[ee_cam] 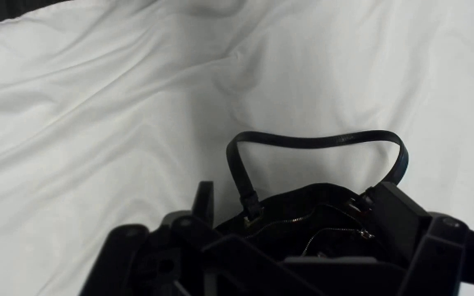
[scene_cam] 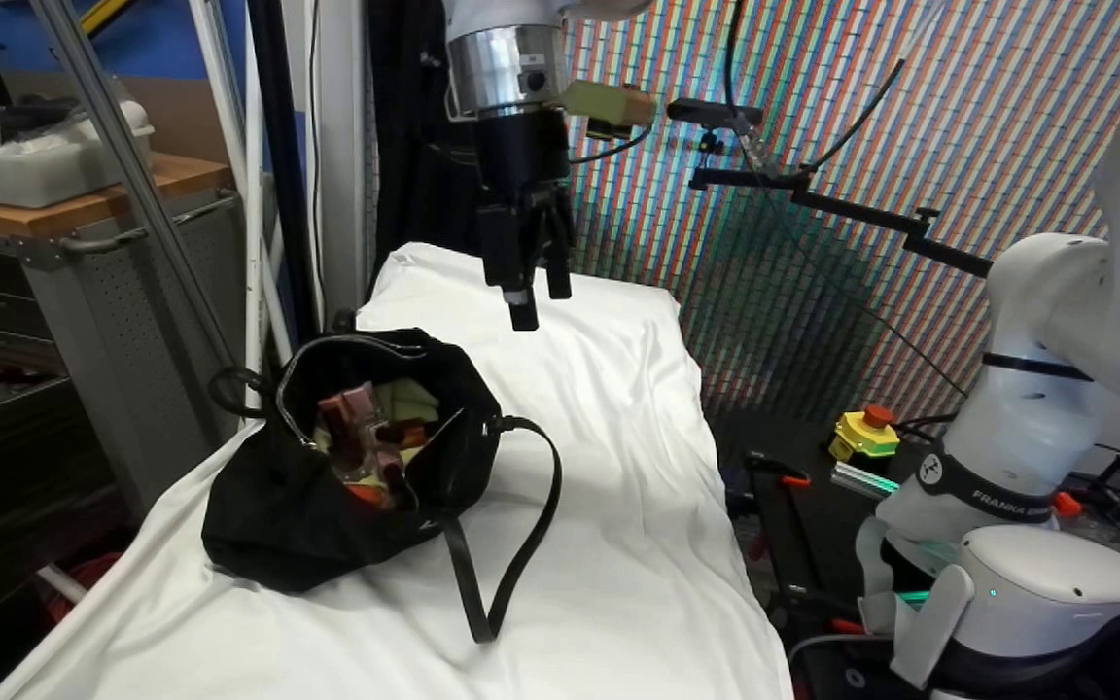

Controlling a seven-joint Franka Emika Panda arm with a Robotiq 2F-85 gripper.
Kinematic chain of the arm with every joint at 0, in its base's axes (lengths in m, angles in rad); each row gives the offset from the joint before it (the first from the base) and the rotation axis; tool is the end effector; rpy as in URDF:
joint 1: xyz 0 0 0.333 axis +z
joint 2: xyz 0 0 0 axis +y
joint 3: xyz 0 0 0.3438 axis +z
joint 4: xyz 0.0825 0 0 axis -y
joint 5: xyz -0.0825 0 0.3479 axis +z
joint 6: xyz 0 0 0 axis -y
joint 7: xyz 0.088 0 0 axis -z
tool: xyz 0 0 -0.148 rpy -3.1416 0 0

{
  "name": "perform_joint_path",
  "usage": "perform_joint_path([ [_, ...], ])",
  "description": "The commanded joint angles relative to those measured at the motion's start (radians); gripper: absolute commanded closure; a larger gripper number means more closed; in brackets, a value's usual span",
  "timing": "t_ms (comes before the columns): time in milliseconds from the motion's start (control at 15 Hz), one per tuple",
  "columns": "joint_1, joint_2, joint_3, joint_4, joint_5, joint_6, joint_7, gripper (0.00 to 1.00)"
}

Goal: Put the nail polish bottles in the bag

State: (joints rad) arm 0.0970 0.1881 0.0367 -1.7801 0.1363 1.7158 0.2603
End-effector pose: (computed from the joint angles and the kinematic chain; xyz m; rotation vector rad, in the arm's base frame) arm 0.5396 0.0899 0.4328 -3.0165 0.2467 0.4179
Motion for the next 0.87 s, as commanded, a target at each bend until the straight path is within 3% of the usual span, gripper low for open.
perform_joint_path([
  [0, -0.020, -0.215, -0.002, -0.248, -0.012, 0.166, -0.048, 0.00],
  [533, -0.084, -0.568, -0.035, -0.693, -0.132, 0.543, -0.244, 0.00],
  [600, -0.071, -0.440, -0.013, -0.551, -0.106, 0.455, -0.180, 0.00],
  [800, -0.078, -0.468, -0.016, -0.587, -0.109, 0.464, -0.188, 0.00],
])
